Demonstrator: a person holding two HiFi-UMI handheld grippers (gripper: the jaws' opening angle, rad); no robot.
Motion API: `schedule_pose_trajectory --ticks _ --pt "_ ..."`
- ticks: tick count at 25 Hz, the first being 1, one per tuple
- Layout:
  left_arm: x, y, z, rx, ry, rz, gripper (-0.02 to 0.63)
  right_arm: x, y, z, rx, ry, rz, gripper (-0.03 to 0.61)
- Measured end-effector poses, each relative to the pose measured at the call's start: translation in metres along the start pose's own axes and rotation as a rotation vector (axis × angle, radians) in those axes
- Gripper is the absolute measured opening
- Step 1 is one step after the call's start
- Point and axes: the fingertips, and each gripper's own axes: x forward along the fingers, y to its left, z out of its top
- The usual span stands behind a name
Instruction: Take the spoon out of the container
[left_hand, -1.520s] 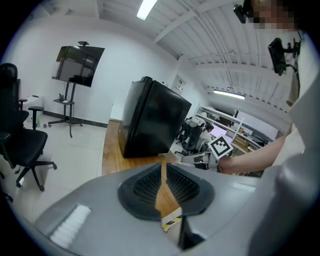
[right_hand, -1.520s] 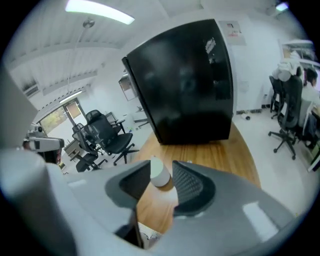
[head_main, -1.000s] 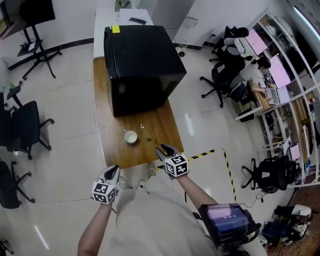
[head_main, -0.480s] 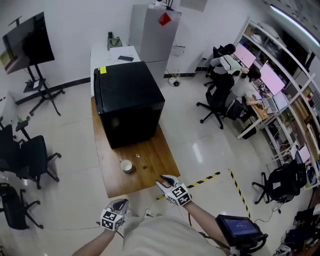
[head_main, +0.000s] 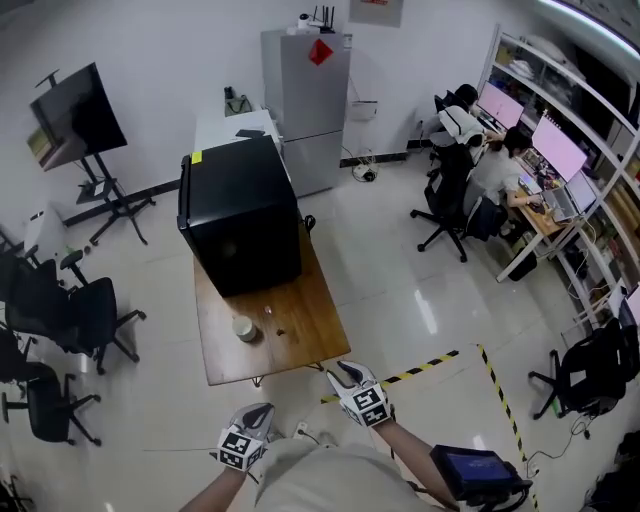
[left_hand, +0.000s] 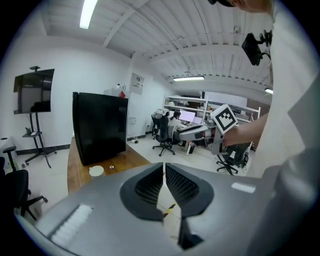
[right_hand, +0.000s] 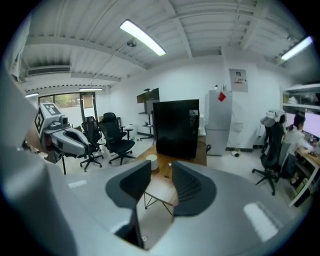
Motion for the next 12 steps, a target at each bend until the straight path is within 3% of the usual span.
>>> schedule_pose_trajectory --ticks 6,12 --pt "0.001 -0.047 0.000 -0.083 -0.081 0.097 0.020 -0.041 -0.012 -0.039 0.063 -0.004 0.053 0.132" --pt "-0.024 -0.055 -0.015 -0.166 -0.100 0.153 0.020 -0.057 0.023 -0.095 0.004 0.097 0.116 0.132"
